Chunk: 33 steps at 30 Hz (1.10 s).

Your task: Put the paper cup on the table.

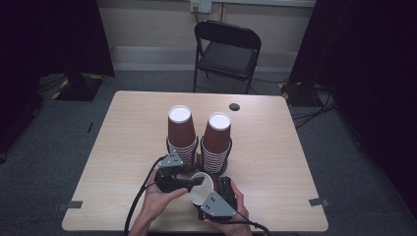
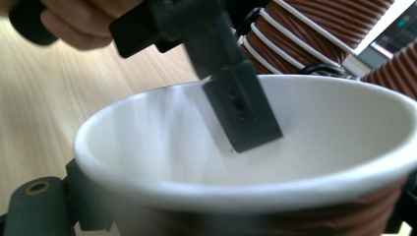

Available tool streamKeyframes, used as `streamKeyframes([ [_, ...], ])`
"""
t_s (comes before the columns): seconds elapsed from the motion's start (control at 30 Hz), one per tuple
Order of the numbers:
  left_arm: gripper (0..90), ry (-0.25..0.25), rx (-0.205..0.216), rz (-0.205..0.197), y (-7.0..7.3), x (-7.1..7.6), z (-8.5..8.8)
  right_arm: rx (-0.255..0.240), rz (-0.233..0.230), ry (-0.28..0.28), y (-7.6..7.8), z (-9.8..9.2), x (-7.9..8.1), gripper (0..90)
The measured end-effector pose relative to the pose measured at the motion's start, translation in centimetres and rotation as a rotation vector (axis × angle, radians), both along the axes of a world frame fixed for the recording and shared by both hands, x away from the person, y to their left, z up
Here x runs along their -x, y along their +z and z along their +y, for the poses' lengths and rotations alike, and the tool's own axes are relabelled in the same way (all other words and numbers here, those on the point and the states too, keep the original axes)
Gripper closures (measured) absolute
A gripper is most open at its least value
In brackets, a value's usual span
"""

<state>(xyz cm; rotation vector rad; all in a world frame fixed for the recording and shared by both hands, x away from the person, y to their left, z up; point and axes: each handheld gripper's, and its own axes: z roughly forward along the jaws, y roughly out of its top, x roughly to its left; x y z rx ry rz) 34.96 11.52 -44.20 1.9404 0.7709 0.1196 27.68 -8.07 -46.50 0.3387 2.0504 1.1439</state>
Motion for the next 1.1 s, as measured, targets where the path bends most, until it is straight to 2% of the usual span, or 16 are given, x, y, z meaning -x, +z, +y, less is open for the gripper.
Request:
streamKeyframes([
  [0.07,35.4,0.02,0.012,-0.002,-0.1,0.0,0.2,-0.033,0.028,0.001,0.1,-0.3,-0.1,11.0],
  [0.13,33.3,0.026,0.038,-0.022,-0.2,0.2,0.4,-0.043,0.038,-0.008,0.1,-0.5,-0.2,11.0],
  [0.27,26.9,0.07,0.08,-0.07,-0.1,0.6,0.8,-0.059,0.049,-0.02,0.0,-1.1,-0.4,11.0],
  [0.33,21.3,0.122,0.088,-0.107,0.0,0.9,1.1,-0.067,0.058,-0.03,-0.1,-1.4,-0.4,11.0],
  [0.37,20.3,0.145,0.125,-0.122,0.0,1.1,1.4,-0.092,0.07,-0.046,-0.2,-1.7,-0.5,11.0],
  [0.4,20.3,0.145,0.125,-0.122,0.0,1.1,1.4,-0.092,0.07,-0.046,-0.2,-1.7,-0.5,11.0],
  [0.43,20.1,0.156,0.134,-0.149,0.0,1.4,1.7,-0.105,0.082,-0.055,-0.1,-2.1,-0.6,10.9],
  [0.57,17.8,0.174,0.129,-0.177,0.0,1.7,2.1,-0.134,0.101,-0.066,-0.1,-2.6,-0.7,11.0],
  [0.7,16.1,0.188,0.108,-0.201,-0.5,1.9,2.5,-0.2,0.134,-0.089,0.2,-4.0,-1.2,11.0],
  [0.73,16.0,0.188,0.108,-0.201,-0.5,1.9,2.5,-0.2,0.134,-0.089,0.2,-4.0,-1.2,11.0],
  [0.77,16.0,0.218,0.101,-0.202,-0.7,1.9,2.8,-0.225,0.145,-0.1,0.3,-4.5,-1.3,11.0],
  [0.87,15.7,0.222,0.109,-0.203,-1.0,2.0,3.0,-0.252,0.159,-0.113,0.4,-5.0,-1.5,11.0],
  [1.03,15.6,0.243,0.109,-0.227,-1.9,2.4,3.6,-0.318,0.192,-0.142,0.6,-6.4,-1.9,11.0],
  [1.1,15.6,0.253,0.115,-0.248,-2.3,2.4,4.0,-0.339,0.199,-0.151,0.6,-6.9,-2.2,11.0],
])
